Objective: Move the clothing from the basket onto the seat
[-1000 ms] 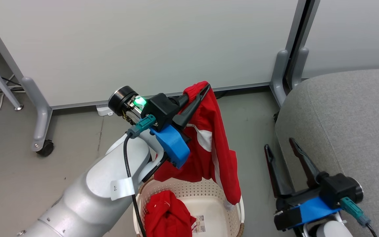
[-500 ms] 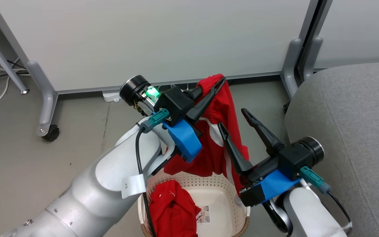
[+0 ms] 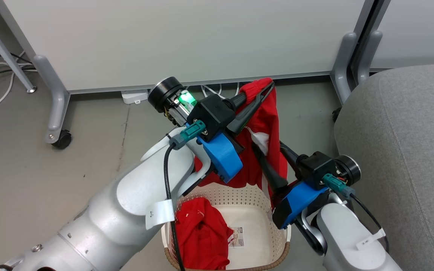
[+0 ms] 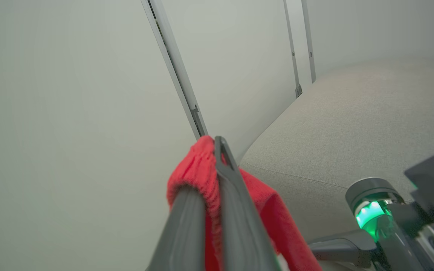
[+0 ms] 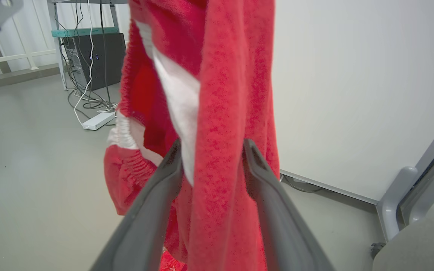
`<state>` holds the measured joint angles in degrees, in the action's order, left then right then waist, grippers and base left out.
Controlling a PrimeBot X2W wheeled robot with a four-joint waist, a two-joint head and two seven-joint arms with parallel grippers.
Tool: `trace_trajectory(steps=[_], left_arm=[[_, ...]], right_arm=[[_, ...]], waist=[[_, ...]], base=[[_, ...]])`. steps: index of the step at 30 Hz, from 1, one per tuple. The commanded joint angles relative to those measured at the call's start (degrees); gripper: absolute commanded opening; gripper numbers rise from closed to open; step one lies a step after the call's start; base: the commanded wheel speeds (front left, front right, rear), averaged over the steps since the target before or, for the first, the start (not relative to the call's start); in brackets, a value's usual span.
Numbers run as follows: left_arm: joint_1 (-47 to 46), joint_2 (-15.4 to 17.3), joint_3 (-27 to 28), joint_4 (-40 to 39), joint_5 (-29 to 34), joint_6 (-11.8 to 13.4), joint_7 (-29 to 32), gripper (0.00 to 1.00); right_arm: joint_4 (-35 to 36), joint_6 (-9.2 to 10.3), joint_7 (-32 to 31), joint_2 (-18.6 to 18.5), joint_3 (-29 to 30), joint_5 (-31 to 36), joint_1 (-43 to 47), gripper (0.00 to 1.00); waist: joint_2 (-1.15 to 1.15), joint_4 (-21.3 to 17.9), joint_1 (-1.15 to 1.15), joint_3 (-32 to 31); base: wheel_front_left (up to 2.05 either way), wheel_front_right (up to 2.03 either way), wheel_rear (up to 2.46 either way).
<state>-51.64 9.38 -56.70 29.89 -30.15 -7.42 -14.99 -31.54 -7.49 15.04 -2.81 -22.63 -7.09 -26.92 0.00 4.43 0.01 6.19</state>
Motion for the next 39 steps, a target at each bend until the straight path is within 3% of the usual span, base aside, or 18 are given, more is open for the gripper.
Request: trace_trajectory(steps=[1,32,33,34,39], left_arm=[[-0.69,0.08,0.07,-0.23,0.36,-0.08,-0.28,0.00],[0.95,0.48,-0.13,1.07,-0.18,-0.08,-0.29,0.00],[0.97,0.36,0.06,1.30,-0.38,-0.08,-0.29,0.29],[0.96,0.30,0.06,1.62,-0.41,-0.08,-0.29,1.00],[1.46,-0.16,-0.94,3.22,-1.37,-0.08,-0.29,1.00]], right_arm=[[-0.32,0.00,0.22,-0.14,-0.20,-0.72,-1.38,0.00],[0.78,0.00,0.22,-0.15,-0.24,-2.35,-1.00,0.00],[0.83,0.00,0.22,-0.14,-0.20,-2.37,-0.94,0.00],[0.89,0.00,0.22,-0.14,-0.19,-2.38,-0.86,0.00],[1.25,0.00,0.22,-0.15,0.08,-2.55,-0.63,0.00]], waist=[[0.00,0.00,-0.01,0.09],[0.00,-0.30,-0.01,0.47],[0.00,-0.29,-0.01,0.47],[0.00,-0.28,-0.01,0.46],[0.00,-0.20,-0.01,0.37]], base=[[0.00,0.00,0.00],[0.00,0.00,0.00],[0.00,0.00,0.00],[0.00,0.00,0.00],[0.00,0.00,0.00]])
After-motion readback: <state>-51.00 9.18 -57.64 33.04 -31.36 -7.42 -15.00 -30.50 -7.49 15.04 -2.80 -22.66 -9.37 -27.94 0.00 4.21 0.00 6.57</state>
